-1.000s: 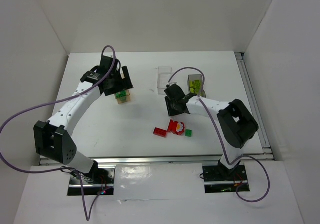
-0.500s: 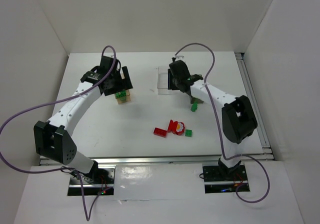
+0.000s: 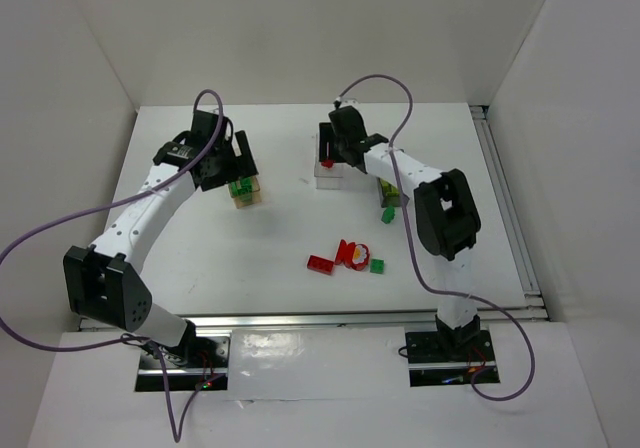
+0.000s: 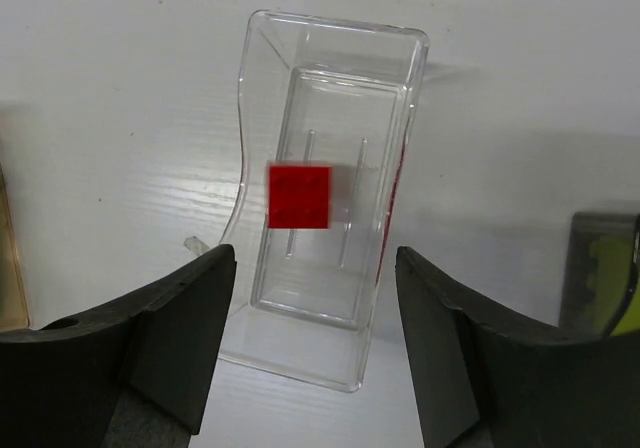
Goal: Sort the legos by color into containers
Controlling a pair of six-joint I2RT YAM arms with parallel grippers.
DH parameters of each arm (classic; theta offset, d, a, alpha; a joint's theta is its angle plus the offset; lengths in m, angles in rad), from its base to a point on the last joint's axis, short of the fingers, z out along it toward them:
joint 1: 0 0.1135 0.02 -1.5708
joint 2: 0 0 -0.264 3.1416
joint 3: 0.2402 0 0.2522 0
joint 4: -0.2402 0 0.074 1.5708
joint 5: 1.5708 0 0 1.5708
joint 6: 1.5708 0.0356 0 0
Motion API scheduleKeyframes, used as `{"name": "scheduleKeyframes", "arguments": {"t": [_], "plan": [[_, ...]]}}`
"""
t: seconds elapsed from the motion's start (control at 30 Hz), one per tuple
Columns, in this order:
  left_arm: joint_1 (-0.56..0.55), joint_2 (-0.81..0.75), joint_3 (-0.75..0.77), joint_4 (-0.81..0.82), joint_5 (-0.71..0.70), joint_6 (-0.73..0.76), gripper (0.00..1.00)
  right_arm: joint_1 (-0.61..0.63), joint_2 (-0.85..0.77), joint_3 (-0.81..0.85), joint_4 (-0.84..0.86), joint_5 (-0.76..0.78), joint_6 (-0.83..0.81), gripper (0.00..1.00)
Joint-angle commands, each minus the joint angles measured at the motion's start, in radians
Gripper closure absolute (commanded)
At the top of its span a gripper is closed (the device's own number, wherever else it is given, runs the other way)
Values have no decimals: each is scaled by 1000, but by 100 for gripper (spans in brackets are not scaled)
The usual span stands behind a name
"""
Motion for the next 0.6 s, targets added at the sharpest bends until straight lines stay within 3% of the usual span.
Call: {"name": "scheduleKeyframes", "arguments": {"t": [0.0,0.03,0.13,0.23,0.43,0.57], "plan": [[7,-33,31,6,19,10,4,4,-108,-31,57,33,-30,27],[7,-33,31,6,19,10,4,4,-137,-90,68,51,-30,27],[7,-21,31,6,19,10,4,4,-271,-200,40,52,-9,41],[7,-10,31,17,28,10,5,39,-395,-368,-1,1,-9,41],[7,10,31,17,28,10,5,191,-553,-573,-110,-56,22,25],[7,10,22,26,28,10,5,323,-624,-634,-119,-125,-47,21]]}}
